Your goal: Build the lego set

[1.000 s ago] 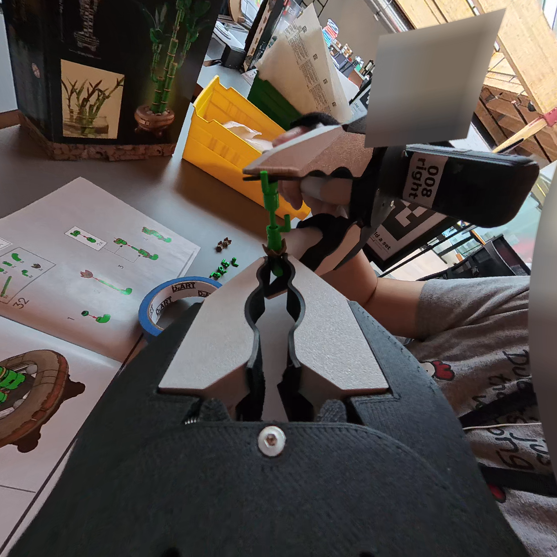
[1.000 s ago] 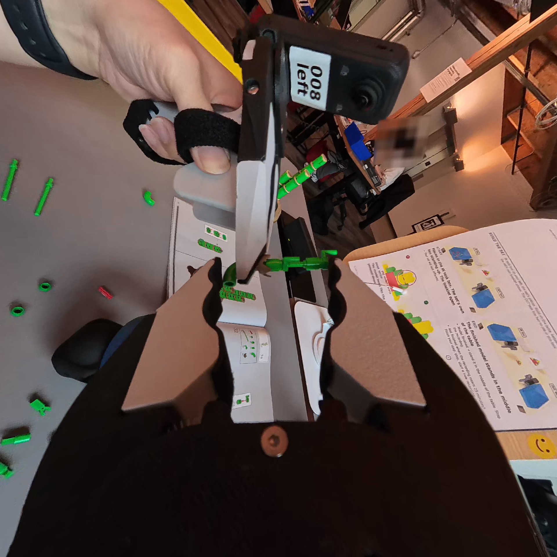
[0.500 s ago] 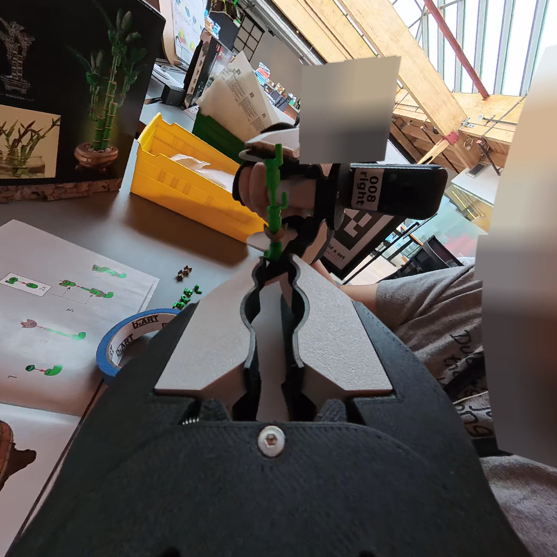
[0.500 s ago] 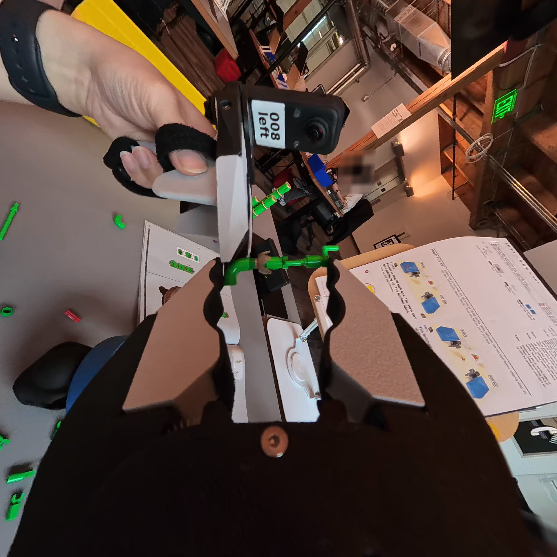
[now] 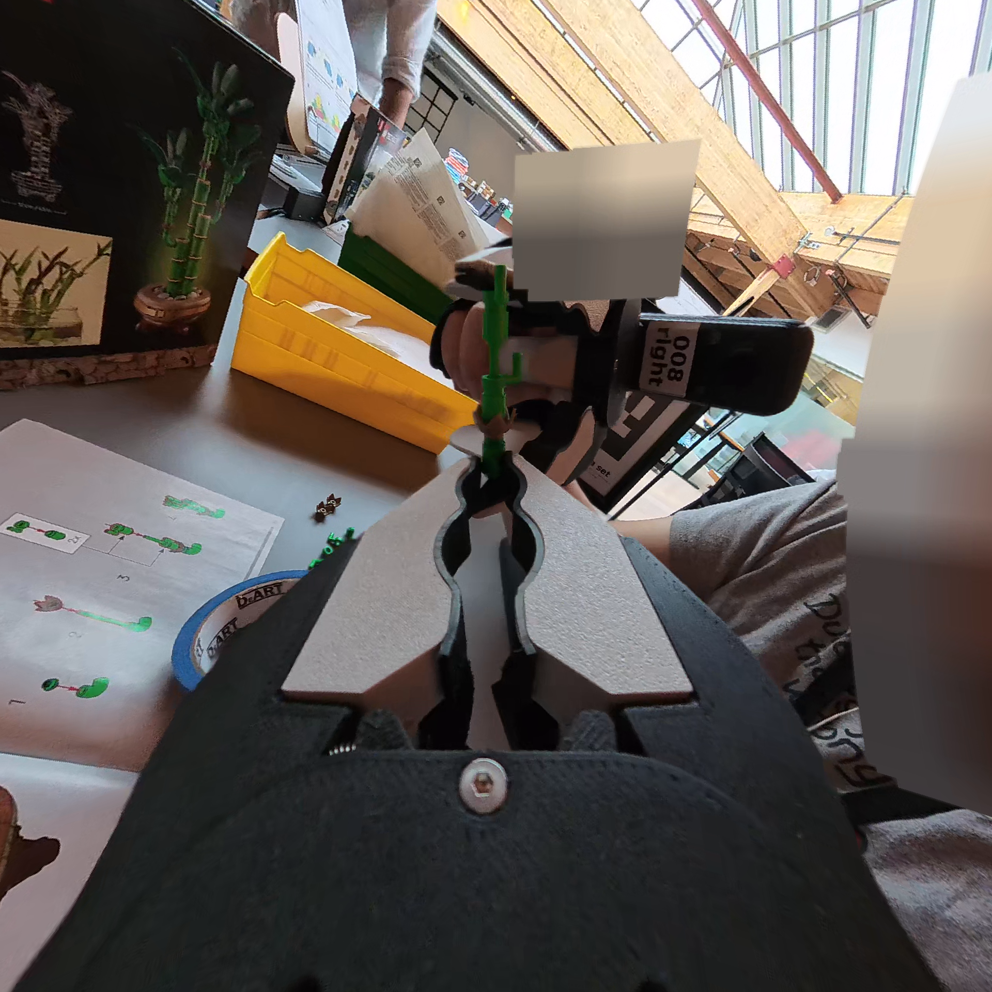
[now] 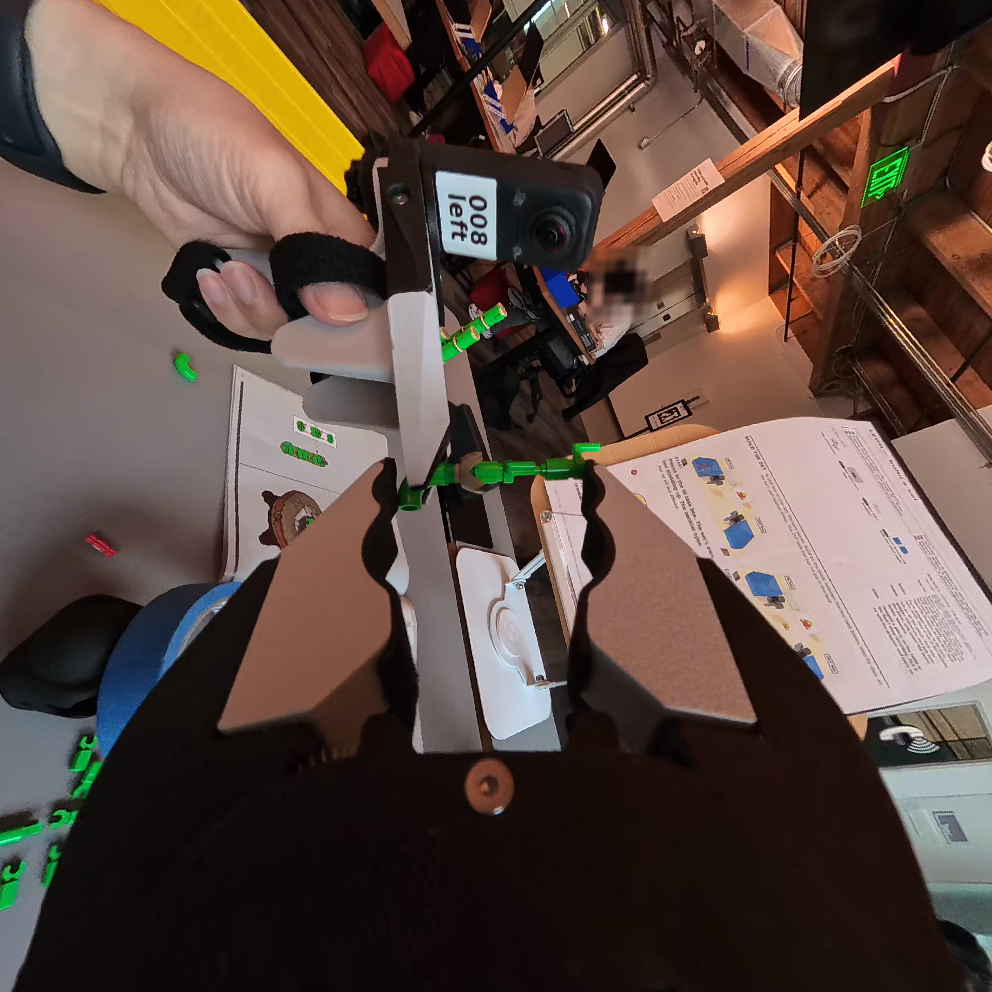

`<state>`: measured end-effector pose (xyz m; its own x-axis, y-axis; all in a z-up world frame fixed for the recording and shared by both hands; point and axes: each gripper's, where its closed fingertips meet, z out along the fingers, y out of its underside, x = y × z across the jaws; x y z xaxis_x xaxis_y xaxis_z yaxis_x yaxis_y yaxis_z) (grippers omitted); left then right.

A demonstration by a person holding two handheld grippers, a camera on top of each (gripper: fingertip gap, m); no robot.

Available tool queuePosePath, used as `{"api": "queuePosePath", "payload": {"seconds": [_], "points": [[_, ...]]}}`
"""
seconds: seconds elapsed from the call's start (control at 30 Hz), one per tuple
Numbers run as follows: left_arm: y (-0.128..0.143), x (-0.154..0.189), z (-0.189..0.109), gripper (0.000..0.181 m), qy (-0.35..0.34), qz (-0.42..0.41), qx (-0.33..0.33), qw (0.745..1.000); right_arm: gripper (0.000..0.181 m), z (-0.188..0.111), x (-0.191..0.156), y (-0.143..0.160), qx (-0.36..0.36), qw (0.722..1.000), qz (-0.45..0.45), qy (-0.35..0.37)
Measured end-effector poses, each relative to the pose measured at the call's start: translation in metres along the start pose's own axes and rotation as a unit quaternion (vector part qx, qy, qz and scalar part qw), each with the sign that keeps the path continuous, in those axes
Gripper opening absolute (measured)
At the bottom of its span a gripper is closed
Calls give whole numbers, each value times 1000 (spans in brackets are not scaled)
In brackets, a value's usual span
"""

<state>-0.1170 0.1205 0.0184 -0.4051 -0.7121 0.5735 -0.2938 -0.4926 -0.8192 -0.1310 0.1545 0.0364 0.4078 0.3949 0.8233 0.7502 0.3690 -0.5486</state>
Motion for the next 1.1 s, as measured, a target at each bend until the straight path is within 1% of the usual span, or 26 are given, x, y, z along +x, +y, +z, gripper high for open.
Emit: {"api": "queuePosePath", "payload": {"seconds": [0.1,0.33,0.5,0.67,0.93,1.03,1.1], "points": [[0,3,-1,6,8,2,-3,1000,67,-1,0,-4,6,1000,5,-3],[5,4,1,6,-16,22,-28,999,67,1,-5,-5,7,1000,11,-17],[5,6,3,6,-16,18,-29,999,65,-2,-5,-6,14,999,22,-23],[7,2,3,6,-37,28,-37,998,65,0,-7,-3,8,999,22,-28],[5,7,3,6,-21,32,-33,999,64,-3,-4,-9,25,999,20,-24],[0,11,-4,16,-2,11,-21,1000,66,-2,-5,-10,24,999,12,-21],[-13,11,-14,22,2,0,17,1000,66,-1,-7,-9,20,1000,3,-23]]}}
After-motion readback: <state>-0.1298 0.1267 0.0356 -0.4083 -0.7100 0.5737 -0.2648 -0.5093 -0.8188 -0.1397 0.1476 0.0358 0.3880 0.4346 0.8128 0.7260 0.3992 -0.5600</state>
